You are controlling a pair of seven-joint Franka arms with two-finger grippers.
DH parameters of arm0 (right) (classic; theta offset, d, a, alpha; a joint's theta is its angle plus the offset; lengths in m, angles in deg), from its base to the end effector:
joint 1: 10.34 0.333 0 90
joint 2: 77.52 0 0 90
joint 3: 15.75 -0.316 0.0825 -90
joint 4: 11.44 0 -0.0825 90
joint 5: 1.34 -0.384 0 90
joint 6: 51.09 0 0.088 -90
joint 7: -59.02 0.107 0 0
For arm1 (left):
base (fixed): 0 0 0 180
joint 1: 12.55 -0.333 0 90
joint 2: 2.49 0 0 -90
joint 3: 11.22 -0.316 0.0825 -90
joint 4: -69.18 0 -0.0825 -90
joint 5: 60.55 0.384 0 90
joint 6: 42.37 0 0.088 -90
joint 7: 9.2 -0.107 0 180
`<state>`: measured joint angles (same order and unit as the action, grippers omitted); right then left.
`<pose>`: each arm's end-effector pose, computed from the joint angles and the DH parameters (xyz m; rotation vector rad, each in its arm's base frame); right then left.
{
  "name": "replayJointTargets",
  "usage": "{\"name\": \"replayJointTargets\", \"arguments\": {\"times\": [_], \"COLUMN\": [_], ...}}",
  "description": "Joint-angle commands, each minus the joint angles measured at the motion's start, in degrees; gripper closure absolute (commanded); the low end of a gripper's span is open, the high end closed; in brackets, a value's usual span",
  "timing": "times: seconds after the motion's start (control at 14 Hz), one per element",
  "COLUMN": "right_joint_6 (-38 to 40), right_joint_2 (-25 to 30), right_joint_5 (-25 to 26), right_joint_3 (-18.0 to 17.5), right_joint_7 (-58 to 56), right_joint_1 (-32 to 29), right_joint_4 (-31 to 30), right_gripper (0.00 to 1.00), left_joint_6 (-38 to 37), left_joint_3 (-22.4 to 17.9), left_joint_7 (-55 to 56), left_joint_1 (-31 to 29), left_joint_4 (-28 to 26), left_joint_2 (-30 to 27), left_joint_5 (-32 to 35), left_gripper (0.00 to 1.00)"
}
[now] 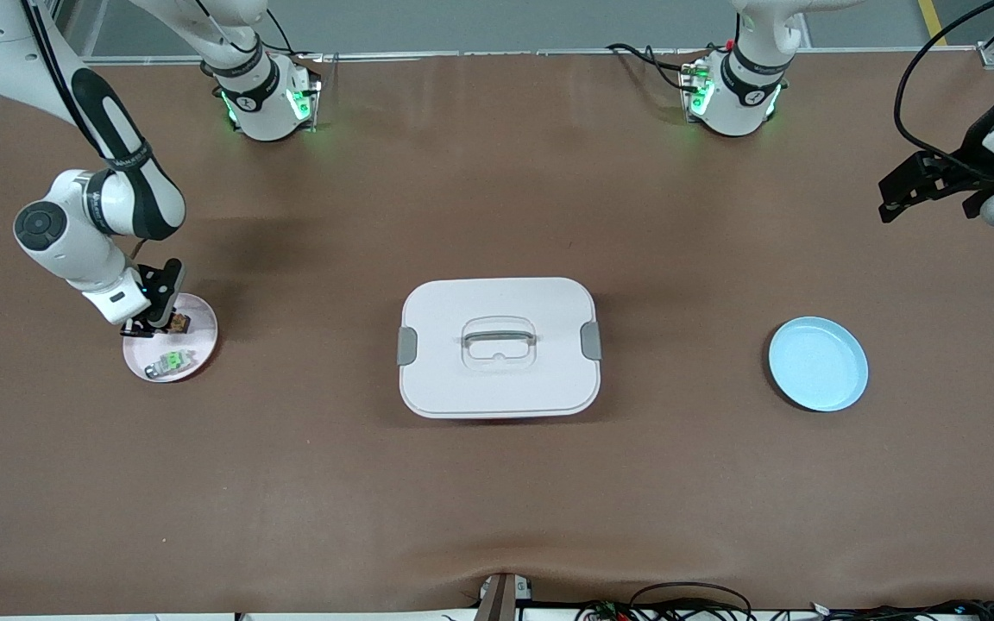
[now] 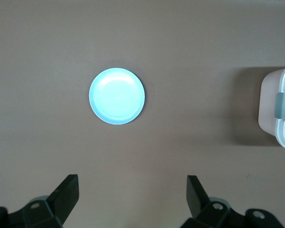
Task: Transfer orange switch to right arm and place
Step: 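Lower the switch onto the white plate and open the right gripper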
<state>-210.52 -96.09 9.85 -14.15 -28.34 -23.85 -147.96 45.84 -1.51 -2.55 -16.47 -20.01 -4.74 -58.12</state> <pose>0.4950 -0.1252 0.1923 2.2751 2.0018 -0.0286 0.5371 -0.0518 0.6497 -3.0948 -0.0261 -0.0415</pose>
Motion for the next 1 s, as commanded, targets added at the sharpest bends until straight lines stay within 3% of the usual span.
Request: {"name": "replayJointTargets", "arguments": {"times": [0.0,0.21,0.93], "right_joint_6": [-0.88,-0.8,-1.5], "right_joint_2": [0.46,1.07,3.45], "right_joint_5": [0.76,0.4,0.49], "right_joint_3": [-1.16,-1.42,-3.27], "right_joint_7": [-0.01,6.19,74.82], "right_joint_1": [-1.52,-0.99,-0.55], "right_joint_4": [-0.5,-0.06,2.4], "right_gripper": [0.0,0.0,0.0], "left_joint_6": [0.2,0.29,0.82], "left_joint_3": [-0.13,-0.13,-0.13], "left_joint_7": [0.29,0.29,0.29], "left_joint_1": [0.14,0.14,0.05], "left_joint_4": [-1.07,-0.9,-0.98], "left_joint_2": [-1.36,-1.18,-0.65], "left_joint_5": [-1.02,-1.11,-1.11], "left_gripper": [0.0,0.0,0.0]}}
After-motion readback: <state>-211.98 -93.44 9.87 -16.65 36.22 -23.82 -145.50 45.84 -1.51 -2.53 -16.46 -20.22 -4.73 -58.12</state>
